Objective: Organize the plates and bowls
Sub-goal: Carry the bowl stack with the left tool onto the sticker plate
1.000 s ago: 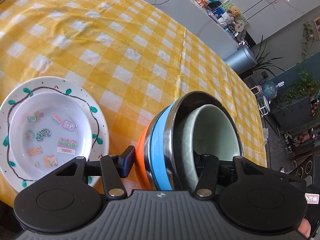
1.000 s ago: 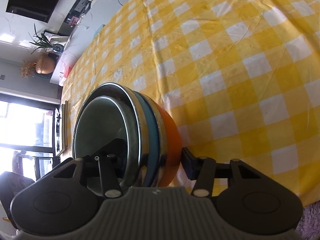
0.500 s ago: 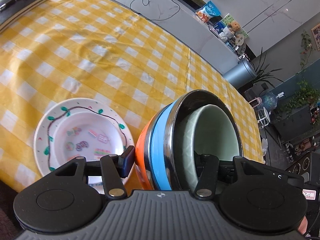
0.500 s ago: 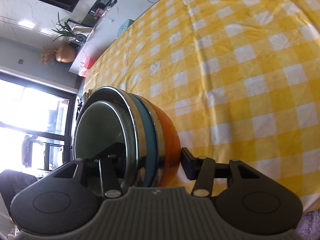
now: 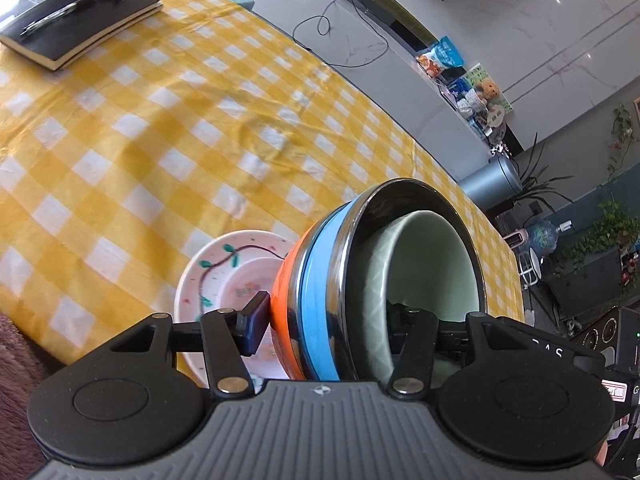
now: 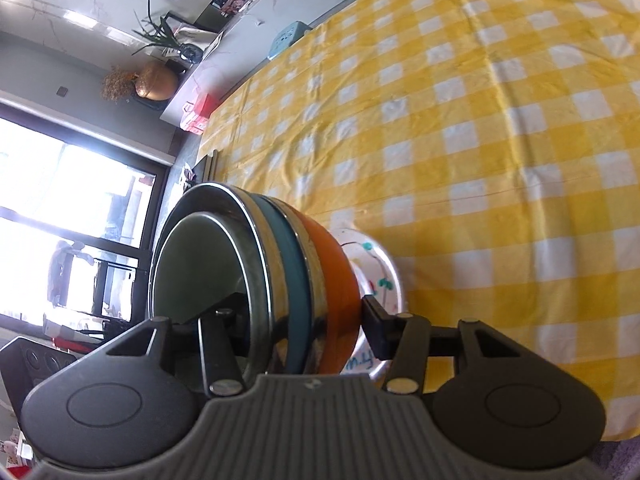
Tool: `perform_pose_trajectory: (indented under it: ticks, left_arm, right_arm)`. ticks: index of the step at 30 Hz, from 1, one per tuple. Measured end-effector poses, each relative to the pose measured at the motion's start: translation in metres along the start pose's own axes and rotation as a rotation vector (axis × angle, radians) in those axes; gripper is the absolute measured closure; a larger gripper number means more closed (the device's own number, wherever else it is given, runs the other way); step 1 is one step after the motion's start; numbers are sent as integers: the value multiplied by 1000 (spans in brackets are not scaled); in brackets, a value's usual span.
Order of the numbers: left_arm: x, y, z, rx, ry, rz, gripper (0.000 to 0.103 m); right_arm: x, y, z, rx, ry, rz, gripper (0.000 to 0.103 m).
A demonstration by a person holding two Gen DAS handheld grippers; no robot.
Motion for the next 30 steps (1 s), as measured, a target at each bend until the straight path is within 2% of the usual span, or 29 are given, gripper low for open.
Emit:
perform_pose_trajectory:
  ticks: [7,14,19,30]
  left_arm:
    - [-3,23,-2,45,9,2,43]
    - [-16,30,-1,60,40,21,44]
    - [-23,35,-2,73,49,6,44]
    - [-25,39,-3,43,32,-12,46]
  right_arm:
    - [-24,11,1,26,37,14,53]
    - [-30,0,-2,13,45,40,53]
    - [-36,-5,-2,10,55,52,53]
    - [-48,-2,-2,35,67,55,53]
Point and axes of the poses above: each gripper's, at about its wrist camera, not at the fingertips, and x roughly against the way its jaws point, y to its left, z to its underside, the point moved 5 cm from there along -x, roughly the way its jaws point, and after that the axes turned 1 degree about x, right-handed, at the moved point
